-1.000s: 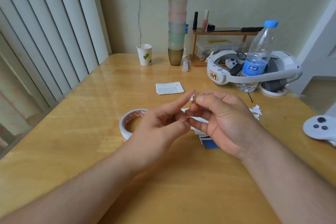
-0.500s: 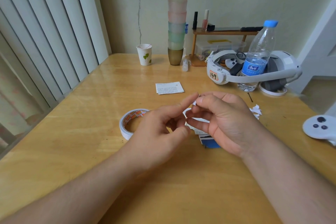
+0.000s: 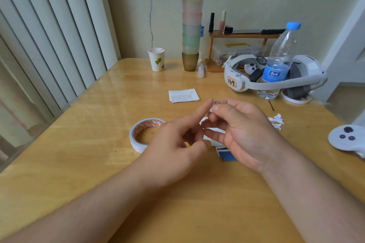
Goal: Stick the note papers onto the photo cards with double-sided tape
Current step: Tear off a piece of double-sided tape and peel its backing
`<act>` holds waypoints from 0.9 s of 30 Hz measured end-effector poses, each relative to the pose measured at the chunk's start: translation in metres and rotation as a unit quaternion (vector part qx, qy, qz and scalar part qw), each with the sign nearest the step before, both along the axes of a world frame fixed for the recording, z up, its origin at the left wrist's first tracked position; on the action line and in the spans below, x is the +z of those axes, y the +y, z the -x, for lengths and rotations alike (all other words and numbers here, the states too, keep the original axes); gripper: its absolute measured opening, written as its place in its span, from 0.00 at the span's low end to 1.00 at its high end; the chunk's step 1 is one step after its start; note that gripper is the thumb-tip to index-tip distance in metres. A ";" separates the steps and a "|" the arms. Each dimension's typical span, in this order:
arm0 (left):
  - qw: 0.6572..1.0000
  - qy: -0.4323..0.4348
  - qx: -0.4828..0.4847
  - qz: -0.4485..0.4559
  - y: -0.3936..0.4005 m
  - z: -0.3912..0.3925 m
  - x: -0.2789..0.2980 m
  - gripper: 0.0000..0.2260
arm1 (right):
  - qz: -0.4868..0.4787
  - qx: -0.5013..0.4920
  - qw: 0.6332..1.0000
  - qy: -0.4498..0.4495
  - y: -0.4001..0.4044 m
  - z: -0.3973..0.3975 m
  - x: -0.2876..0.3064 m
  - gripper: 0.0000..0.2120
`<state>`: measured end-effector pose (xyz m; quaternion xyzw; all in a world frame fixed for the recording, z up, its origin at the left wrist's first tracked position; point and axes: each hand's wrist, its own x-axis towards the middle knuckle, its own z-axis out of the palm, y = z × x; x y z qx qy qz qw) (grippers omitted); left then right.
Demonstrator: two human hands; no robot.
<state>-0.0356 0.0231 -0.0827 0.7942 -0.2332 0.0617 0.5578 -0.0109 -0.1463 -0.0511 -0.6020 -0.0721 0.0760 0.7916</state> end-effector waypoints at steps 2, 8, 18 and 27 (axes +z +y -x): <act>0.994 0.062 -0.041 0.078 0.000 0.001 0.001 0.33 | 0.003 -0.001 1.000 0.000 0.000 -0.001 -0.001 0.07; 0.950 0.179 -0.121 0.225 -0.003 0.000 0.003 0.33 | -0.004 0.004 1.000 0.005 0.000 0.000 0.000 0.07; 0.937 0.199 -0.141 0.249 -0.008 0.003 0.004 0.37 | -0.040 0.014 0.998 0.040 0.004 0.003 0.001 0.08; 0.942 0.193 -0.138 0.238 -0.009 0.004 0.002 0.44 | -0.047 -0.024 0.997 0.053 0.006 0.002 -0.002 0.10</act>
